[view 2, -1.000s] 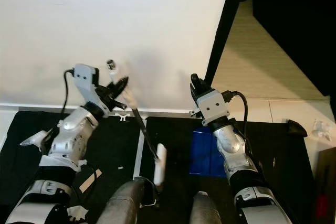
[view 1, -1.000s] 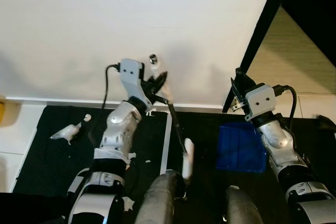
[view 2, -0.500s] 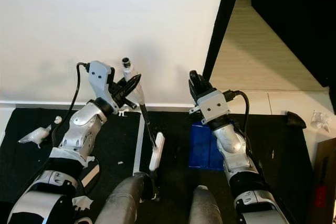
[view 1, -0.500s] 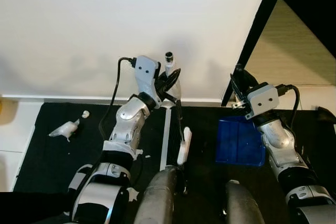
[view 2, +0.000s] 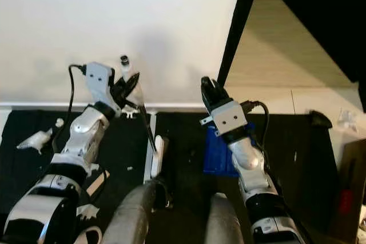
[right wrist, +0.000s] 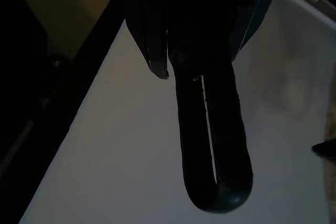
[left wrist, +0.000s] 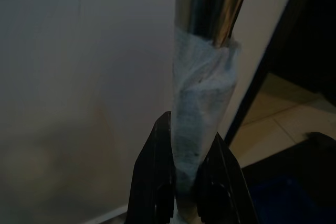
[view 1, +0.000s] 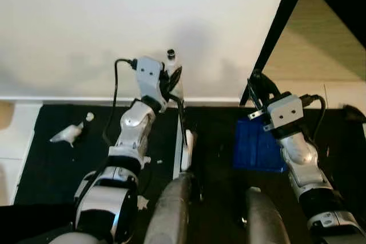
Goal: Sweep floor
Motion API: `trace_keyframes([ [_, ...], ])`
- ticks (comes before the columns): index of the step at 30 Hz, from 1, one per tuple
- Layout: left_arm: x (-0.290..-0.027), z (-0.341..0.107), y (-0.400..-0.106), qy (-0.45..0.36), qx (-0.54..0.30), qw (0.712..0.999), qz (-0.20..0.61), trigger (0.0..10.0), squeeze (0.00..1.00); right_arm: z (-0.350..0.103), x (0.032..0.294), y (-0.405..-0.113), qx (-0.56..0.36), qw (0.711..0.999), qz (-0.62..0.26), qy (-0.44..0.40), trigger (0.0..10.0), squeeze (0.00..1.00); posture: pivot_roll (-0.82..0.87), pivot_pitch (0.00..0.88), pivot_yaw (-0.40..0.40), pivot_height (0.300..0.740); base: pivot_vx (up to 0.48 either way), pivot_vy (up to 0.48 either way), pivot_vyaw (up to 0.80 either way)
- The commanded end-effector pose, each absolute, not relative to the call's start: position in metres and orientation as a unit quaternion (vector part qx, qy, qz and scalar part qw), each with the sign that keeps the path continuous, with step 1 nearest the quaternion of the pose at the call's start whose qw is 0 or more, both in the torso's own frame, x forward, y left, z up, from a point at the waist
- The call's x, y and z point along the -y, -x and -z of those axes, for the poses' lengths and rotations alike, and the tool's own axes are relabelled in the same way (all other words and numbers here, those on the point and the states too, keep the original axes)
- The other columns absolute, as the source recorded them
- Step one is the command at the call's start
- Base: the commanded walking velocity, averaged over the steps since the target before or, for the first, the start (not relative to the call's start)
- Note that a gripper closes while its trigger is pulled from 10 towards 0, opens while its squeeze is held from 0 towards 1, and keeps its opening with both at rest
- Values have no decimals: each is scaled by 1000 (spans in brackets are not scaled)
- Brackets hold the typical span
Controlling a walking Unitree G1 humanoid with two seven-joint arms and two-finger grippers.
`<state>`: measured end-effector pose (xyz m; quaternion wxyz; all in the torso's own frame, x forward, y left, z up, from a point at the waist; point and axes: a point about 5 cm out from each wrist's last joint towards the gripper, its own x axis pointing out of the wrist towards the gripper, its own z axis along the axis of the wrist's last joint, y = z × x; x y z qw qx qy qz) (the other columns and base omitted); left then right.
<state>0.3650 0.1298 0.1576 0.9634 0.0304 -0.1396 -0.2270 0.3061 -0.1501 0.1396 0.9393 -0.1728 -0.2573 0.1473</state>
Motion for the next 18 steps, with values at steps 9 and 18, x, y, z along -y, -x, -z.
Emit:
trace_keyframes([
  [9,-140,-190,-381,-51,189,964,178,10000,0,-119,139,-292,207,956,-160,136,10000,0,10,499,166,740,0,0,0],
  [18,-113,-177,-382,71,154,969,178,10000,0,-123,134,-287,208,957,-157,131,10000,0,-20,511,180,740,0,0,0],
])
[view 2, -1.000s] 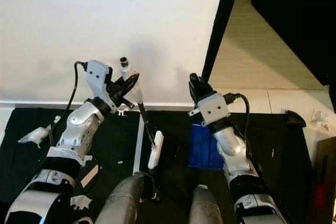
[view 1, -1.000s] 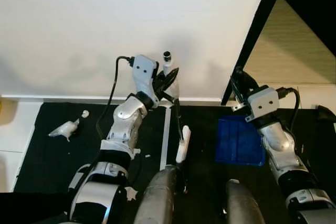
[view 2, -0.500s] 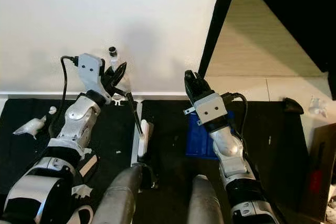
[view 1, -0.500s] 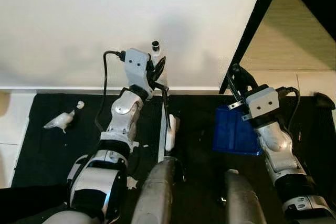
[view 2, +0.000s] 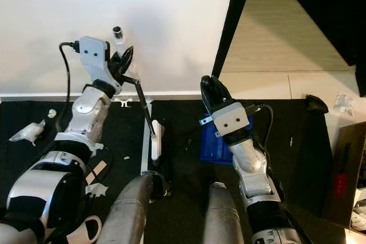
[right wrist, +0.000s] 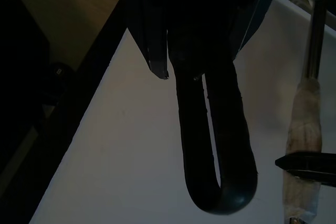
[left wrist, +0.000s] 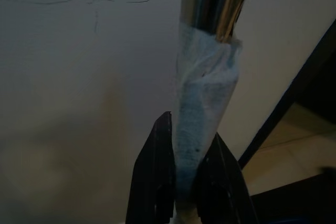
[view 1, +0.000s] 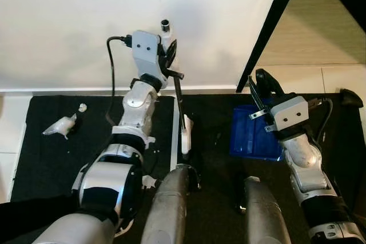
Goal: Sweep floor
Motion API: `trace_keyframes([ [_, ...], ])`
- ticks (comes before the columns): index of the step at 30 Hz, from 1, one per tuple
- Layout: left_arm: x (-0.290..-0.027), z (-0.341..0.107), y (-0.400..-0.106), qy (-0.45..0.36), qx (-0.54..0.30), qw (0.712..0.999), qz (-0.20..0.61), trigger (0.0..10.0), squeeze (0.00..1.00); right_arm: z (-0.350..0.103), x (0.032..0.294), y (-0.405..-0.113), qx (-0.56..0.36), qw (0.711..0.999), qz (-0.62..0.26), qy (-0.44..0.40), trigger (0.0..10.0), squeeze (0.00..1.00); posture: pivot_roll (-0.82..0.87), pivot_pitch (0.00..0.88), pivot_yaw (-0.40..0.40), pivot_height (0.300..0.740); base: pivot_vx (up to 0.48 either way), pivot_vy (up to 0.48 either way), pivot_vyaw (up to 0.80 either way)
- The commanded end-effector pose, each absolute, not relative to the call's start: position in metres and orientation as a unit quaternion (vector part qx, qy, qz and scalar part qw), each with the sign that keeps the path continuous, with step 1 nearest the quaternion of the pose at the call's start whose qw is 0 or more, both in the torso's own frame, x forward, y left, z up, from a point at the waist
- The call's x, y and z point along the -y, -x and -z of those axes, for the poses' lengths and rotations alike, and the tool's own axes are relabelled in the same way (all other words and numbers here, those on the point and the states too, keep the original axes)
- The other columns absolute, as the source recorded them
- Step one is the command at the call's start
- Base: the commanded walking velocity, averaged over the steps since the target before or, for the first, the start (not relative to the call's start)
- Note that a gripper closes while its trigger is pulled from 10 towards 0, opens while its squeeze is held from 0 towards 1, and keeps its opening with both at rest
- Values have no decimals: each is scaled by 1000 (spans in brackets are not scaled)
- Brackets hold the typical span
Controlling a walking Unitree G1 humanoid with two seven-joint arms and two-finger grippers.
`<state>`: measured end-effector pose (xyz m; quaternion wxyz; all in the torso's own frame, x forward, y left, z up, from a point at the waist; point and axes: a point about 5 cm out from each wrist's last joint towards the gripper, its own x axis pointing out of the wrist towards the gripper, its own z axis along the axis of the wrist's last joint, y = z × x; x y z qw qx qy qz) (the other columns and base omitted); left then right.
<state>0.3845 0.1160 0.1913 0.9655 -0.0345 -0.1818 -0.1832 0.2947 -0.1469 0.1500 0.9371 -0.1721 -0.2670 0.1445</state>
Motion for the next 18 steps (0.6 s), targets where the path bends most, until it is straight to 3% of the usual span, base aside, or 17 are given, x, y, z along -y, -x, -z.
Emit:
trace_keyframes([
  [1,-101,-176,-382,114,152,964,184,10000,0,-122,134,-286,206,957,-156,130,10000,0,-20,510,183,740,0,0,0],
  [5,-89,-176,-380,163,147,957,192,10000,0,-122,134,-286,204,958,-154,129,10000,0,-19,508,185,740,0,0,0],
  [7,-71,-178,-377,225,144,941,209,10000,0,-122,134,-286,203,959,-153,126,10000,0,-20,506,187,740,0,0,0],
  [14,-37,-174,-363,293,130,911,260,10000,0,-124,131,-288,199,960,-151,123,10000,0,-11,495,190,740,0,0,0],
  [18,-30,-175,-358,311,128,902,271,10000,0,-124,130,-288,199,961,-151,123,10000,0,-8,492,190,740,0,0,0],
])
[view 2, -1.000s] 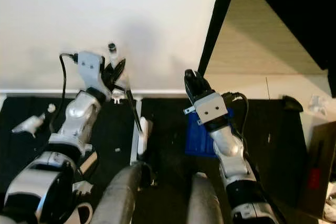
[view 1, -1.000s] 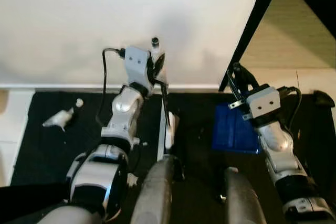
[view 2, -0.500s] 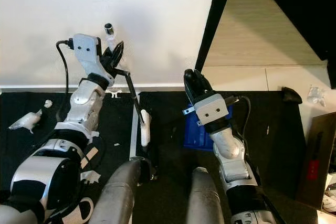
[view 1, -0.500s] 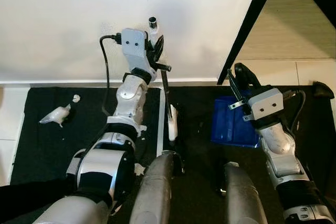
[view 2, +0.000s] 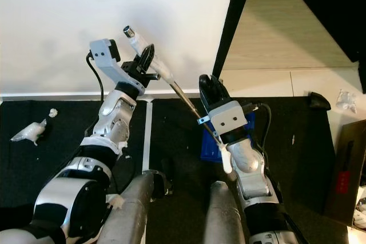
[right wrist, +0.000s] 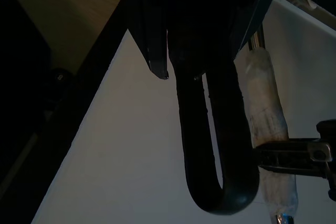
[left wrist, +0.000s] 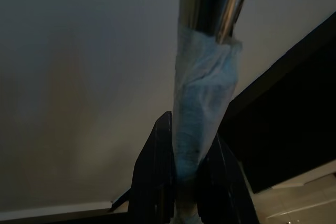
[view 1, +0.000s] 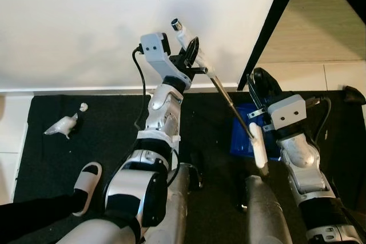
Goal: Sweep floor
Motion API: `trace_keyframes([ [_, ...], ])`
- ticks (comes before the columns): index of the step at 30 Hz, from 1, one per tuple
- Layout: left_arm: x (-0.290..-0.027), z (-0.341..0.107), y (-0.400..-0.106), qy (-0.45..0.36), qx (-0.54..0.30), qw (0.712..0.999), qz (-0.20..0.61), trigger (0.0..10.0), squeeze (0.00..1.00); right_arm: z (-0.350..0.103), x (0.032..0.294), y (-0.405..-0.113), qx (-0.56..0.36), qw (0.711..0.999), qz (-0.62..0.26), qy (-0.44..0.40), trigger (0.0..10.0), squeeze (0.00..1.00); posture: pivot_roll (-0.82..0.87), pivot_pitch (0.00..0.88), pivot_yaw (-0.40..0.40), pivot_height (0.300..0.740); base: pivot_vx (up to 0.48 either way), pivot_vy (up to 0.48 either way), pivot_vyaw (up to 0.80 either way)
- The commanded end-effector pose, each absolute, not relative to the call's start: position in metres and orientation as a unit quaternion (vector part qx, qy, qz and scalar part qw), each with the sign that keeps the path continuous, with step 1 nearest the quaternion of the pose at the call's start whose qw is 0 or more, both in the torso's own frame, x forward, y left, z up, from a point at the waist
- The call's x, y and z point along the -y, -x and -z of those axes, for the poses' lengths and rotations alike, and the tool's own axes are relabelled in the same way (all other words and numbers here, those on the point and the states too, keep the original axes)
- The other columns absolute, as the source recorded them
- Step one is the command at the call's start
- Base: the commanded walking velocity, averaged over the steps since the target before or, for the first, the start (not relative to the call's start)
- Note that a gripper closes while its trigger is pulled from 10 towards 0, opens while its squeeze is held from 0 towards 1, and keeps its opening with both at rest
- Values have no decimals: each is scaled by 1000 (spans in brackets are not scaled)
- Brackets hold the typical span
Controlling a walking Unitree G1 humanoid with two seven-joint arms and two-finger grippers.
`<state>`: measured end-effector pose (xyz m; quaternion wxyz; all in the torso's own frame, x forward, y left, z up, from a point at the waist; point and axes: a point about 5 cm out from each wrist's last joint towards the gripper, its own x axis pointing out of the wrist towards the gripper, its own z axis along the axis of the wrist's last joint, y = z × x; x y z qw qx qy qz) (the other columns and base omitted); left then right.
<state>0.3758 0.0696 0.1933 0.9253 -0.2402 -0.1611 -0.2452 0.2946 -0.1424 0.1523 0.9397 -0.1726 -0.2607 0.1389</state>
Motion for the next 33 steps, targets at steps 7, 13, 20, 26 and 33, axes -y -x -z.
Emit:
trace_keyframes([
  [7,-38,-202,-357,312,172,886,297,10000,0,-123,131,-290,197,961,-148,122,10000,0,11,478,190,740,0,0,0],
  [13,-97,-235,-346,173,223,902,326,10000,0,-127,138,-297,202,964,-128,116,10000,0,53,418,204,740,0,0,0],
  [20,-163,-247,-321,96,169,931,310,10000,0,-139,157,-295,217,964,-102,116,10000,0,84,343,215,740,0,0,0],
  [26,-213,-230,-314,39,76,980,182,10000,0,-158,168,-284,244,960,-92,100,10000,0,73,284,198,740,0,0,0],
  [33,-246,-222,-309,58,42,996,58,10000,0,-173,166,-271,258,958,-104,76,10000,0,41,224,176,740,0,0,0],
])
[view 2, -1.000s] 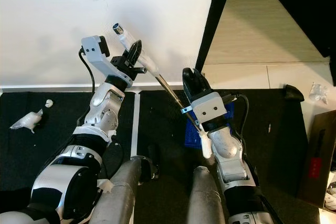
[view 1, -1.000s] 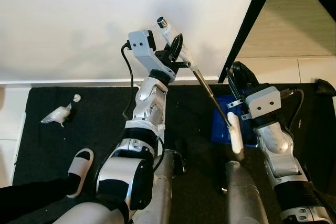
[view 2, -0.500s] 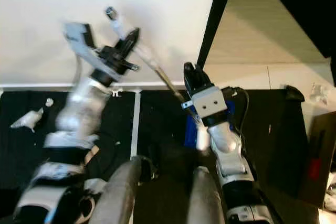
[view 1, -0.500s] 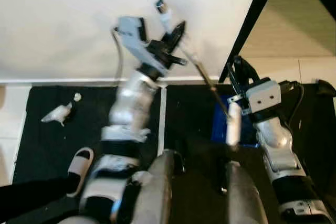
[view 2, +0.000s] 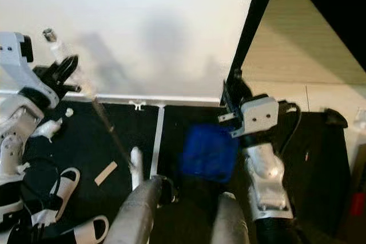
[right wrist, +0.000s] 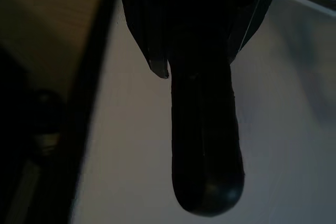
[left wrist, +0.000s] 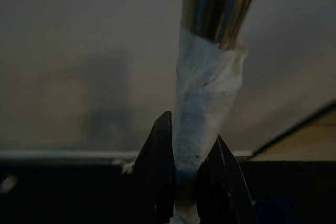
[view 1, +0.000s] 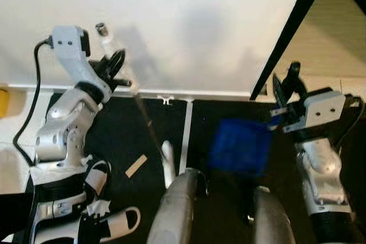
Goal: Sweep floor
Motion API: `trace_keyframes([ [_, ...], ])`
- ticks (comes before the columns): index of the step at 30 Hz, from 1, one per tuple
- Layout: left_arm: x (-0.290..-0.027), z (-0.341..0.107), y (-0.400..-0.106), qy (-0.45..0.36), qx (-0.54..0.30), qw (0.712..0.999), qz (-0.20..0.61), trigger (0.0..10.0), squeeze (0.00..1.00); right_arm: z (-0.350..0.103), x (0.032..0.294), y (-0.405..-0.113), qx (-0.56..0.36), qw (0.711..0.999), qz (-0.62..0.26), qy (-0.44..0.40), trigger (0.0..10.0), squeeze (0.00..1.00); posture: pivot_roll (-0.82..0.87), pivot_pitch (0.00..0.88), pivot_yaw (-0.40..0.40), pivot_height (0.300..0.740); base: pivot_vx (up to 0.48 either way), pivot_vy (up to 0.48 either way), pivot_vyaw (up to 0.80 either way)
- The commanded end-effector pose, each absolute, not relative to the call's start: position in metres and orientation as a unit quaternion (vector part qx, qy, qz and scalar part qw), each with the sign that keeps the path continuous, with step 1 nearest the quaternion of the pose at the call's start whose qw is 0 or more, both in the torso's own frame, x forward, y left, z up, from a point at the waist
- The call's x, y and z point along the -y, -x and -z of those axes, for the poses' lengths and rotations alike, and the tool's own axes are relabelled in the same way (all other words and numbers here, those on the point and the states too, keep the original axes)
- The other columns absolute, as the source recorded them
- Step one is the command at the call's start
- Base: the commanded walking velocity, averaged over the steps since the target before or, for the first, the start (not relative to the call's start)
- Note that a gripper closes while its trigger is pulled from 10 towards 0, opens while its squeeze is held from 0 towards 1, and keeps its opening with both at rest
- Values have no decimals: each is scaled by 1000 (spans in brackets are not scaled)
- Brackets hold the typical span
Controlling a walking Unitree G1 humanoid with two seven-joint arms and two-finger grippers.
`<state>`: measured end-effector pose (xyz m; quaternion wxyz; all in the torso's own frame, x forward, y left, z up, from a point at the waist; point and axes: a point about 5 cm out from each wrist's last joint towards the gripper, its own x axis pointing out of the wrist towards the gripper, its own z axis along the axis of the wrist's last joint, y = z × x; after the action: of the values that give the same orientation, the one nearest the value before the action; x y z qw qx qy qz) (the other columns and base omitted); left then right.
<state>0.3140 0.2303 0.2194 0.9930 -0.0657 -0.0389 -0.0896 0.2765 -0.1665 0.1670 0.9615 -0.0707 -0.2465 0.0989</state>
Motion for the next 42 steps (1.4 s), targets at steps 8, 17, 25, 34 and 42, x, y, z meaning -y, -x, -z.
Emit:
trace_keyframes([
  [8,-247,-221,-311,14,40,999,22,10000,0,-176,154,-275,257,958,-113,51,10000,0,23,153,156,740,0,0,0],
  [17,-241,-218,-308,45,20,999,-15,10000,0,-178,141,-290,251,962,-109,9,10000,0,47,107,150,740,0,0,0],
  [25,-220,-187,-293,-17,-10,999,33,10000,0,-171,126,-303,222,968,-113,-18,10000,0,66,81,137,740,0,0,0],
  [34,-207,-179,-294,46,-22,999,4,10000,0,-167,121,-306,216,968,-129,-19,10000,0,66,71,116,740,0,0,0],
  [42,-200,-172,-296,-33,-4,999,1,10000,0,-168,117,-311,216,966,-139,-20,10000,0,63,57,98,740,0,0,0],
])
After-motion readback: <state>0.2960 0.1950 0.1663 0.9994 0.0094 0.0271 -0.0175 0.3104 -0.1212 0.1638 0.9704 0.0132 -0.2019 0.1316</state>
